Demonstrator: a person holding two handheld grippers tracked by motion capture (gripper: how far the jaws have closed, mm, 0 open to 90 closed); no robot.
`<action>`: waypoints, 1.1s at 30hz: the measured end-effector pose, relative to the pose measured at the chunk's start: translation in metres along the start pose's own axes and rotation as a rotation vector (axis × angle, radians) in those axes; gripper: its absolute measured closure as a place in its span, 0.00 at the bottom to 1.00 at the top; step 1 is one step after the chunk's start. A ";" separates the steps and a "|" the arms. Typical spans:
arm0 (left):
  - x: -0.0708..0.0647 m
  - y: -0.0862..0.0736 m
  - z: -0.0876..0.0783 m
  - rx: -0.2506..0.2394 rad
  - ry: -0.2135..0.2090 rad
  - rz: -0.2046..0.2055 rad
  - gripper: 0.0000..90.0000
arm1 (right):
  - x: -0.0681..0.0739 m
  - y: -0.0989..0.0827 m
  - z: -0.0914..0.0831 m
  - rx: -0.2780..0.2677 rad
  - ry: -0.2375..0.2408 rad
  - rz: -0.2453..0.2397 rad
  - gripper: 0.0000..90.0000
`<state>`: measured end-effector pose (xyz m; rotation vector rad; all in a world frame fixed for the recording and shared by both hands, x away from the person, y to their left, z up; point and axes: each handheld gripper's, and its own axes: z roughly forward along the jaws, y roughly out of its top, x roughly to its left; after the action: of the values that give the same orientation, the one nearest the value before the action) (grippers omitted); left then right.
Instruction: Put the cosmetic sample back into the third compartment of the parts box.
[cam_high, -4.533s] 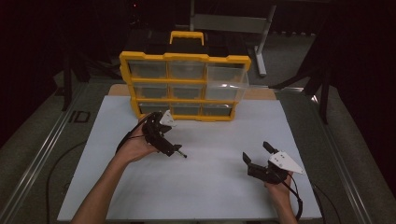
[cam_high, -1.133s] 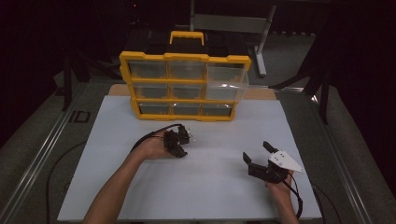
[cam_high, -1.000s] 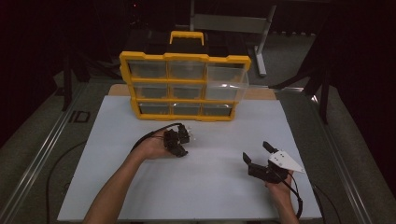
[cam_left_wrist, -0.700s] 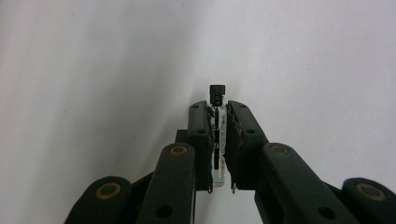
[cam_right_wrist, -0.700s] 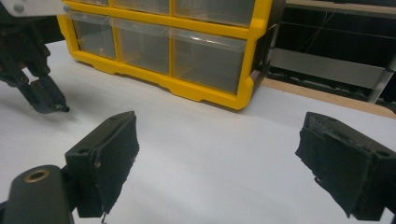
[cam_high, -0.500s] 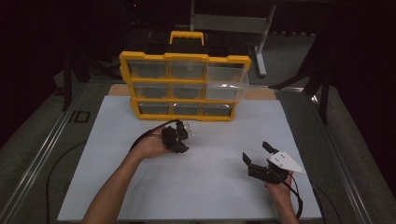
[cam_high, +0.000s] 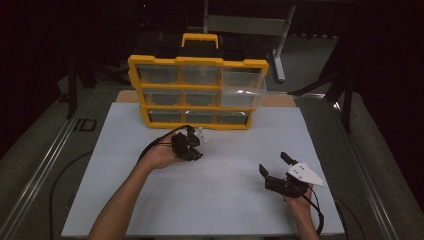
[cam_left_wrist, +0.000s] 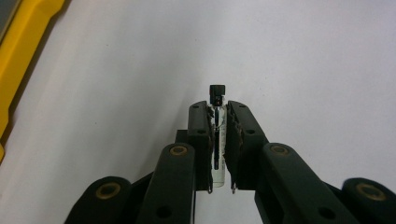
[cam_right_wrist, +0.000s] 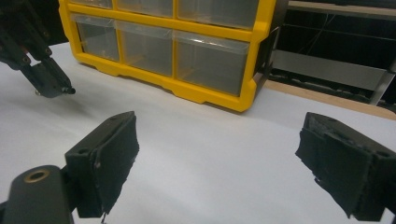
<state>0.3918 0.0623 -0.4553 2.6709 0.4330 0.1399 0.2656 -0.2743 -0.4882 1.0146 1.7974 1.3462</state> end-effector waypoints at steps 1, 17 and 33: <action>0.000 0.000 -0.001 -0.003 0.003 0.000 0.91 | 0.000 0.000 0.000 0.000 0.000 0.000 0.13; 0.000 0.001 -0.012 -0.056 0.027 -0.024 0.91 | 0.002 0.000 0.001 0.005 0.004 0.001 0.13; -0.001 0.005 -0.024 -0.117 0.050 -0.033 0.91 | 0.003 0.000 0.001 0.002 0.008 -0.005 0.13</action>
<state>0.3882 0.0673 -0.4321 2.5486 0.4702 0.2155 0.2648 -0.2719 -0.4885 1.0069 1.8058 1.3478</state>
